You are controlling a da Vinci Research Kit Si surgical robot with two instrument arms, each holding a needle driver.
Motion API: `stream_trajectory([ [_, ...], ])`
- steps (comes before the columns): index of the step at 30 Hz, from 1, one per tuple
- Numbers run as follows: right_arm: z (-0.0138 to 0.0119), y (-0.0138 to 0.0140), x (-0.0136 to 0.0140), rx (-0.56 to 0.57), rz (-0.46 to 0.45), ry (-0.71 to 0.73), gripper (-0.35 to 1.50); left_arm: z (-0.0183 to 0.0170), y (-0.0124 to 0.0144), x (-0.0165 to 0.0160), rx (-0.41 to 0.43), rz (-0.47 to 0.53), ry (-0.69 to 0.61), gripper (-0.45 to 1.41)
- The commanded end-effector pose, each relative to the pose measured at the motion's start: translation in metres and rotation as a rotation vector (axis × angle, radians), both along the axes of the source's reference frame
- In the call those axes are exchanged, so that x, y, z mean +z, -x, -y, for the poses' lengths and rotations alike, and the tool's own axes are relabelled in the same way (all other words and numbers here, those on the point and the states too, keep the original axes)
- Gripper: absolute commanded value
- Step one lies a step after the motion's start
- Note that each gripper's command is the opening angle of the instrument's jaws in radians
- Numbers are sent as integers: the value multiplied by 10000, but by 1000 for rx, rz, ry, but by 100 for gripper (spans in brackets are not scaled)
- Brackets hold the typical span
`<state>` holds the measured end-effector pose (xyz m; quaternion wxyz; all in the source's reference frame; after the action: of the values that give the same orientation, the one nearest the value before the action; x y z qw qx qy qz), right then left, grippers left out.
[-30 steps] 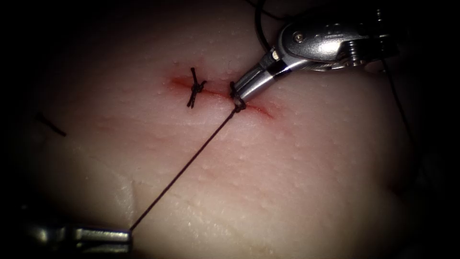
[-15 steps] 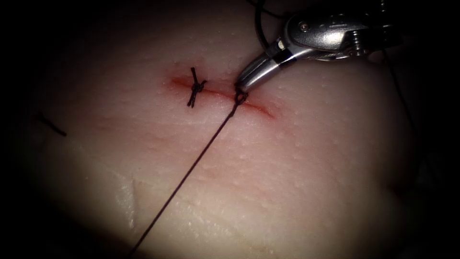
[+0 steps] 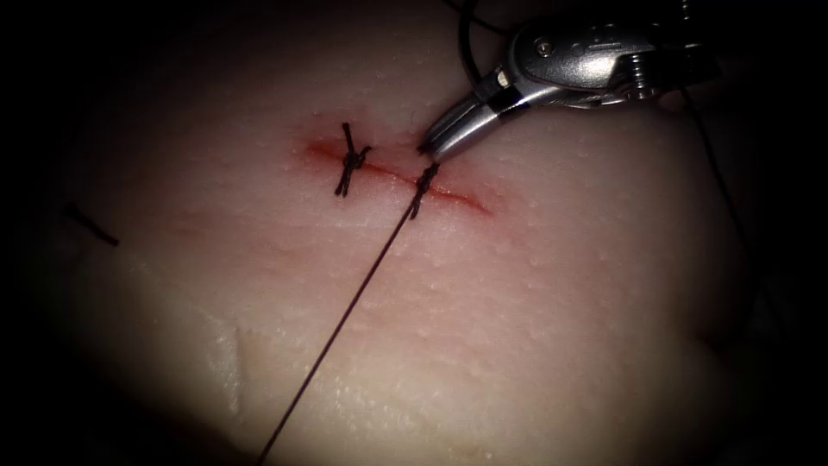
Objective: Wound Closure
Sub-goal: Right hand pulls tail upwards through loop and left gripper pulls downward on working end to tighten
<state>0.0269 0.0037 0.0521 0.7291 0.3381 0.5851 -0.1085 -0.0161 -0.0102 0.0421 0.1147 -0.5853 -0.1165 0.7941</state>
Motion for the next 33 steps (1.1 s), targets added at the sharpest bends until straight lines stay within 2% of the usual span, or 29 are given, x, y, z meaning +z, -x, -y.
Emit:
stream_trajectory([
  [1,2,-6,5,4,1,0,-35,13,4,-2,4,4,-5,-45],
  [9,-9,-1,11,30,42,24,-35,30,1,-8,7,4,-3,-45],
  [16,-11,1,12,42,54,24,-35,30,1,-6,6,4,-7,-45],
  [23,6,-1,5,48,19,-2,-35,11,7,-17,3,8,-25,-45],
  [26,14,-1,2,78,14,-36,-35,-11,11,-32,3,11,-18,-45],
  [28,14,-2,0,105,30,-47,22,-26,13,-40,3,11,-2,-45],
  [30,12,-1,-3,137,38,-56,69,-44,16,-50,-2,4,24,-45],
  [33,9,3,-8,183,36,-85,110,-69,20,-66,-1,8,45,-45],
])
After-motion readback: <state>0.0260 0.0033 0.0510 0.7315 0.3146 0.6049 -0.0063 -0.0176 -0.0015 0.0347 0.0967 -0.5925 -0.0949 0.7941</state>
